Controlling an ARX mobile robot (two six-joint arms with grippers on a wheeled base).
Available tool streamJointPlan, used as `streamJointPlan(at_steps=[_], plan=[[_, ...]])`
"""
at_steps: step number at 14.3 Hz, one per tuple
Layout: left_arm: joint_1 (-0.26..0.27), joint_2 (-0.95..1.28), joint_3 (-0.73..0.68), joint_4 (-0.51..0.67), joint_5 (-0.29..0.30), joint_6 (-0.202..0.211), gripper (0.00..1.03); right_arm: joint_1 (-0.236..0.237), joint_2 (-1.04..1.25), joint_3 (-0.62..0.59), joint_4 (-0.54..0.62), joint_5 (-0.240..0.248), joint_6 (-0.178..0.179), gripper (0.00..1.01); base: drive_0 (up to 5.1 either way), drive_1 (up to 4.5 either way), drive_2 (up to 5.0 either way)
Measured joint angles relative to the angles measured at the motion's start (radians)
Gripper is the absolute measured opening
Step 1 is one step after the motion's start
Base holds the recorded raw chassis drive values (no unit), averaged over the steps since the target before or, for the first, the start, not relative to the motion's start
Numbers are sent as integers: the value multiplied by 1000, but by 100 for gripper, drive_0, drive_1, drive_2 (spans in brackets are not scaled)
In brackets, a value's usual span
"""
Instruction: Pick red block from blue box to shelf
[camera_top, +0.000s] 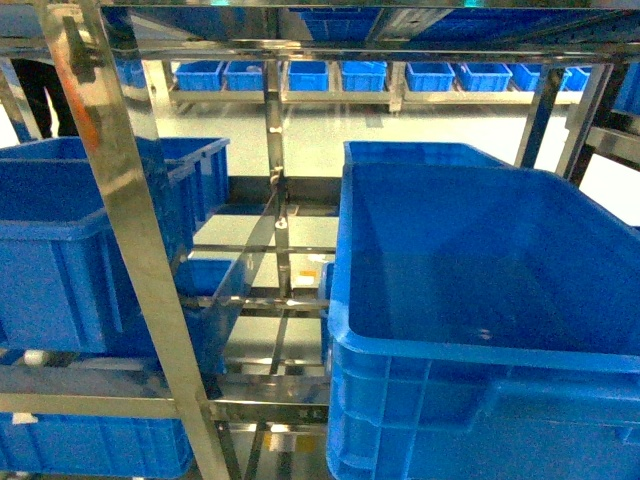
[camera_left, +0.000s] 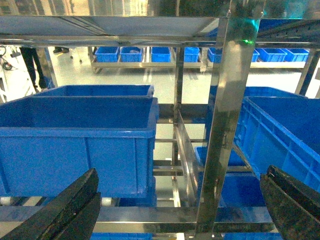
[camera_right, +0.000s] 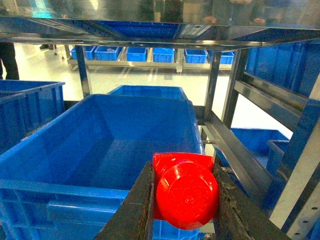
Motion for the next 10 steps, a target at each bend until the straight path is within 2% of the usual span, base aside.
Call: streamJointPlan(at_steps=[1, 2, 3, 4, 5, 7, 8, 9, 10], plan=[[0, 0, 0, 0, 0, 0, 98, 3, 5, 4, -28, 12, -6, 23, 0, 0, 0], [0, 0, 0, 0, -1, 0, 98, 74, 130, 52, -111, 130, -32, 23, 0, 0, 0], [0, 0, 0, 1, 0, 0, 98, 147, 328, 79, -10, 188, -26, 23, 0, 0, 0], [0, 0, 0, 0, 1, 0, 98, 172, 489, 98, 135, 194, -11, 23, 0, 0, 0], [0, 0, 0, 0, 0, 0, 98, 167, 715, 153, 320, 183, 9, 23, 0, 0, 0], [0, 0, 0, 0, 0, 0, 98, 148, 1159, 309, 605, 104, 42, 23, 0, 0, 0], [0, 0, 0, 0, 0, 0, 98, 150, 1380, 415, 682, 90, 66, 23, 0, 0, 0], [0, 0, 0, 0, 0, 0, 98, 172, 1685, 586, 744, 95, 95, 43, 0, 0, 0], [0, 0, 0, -1, 0, 0, 98, 229, 1592, 480, 759, 134, 109, 65, 0, 0, 0]])
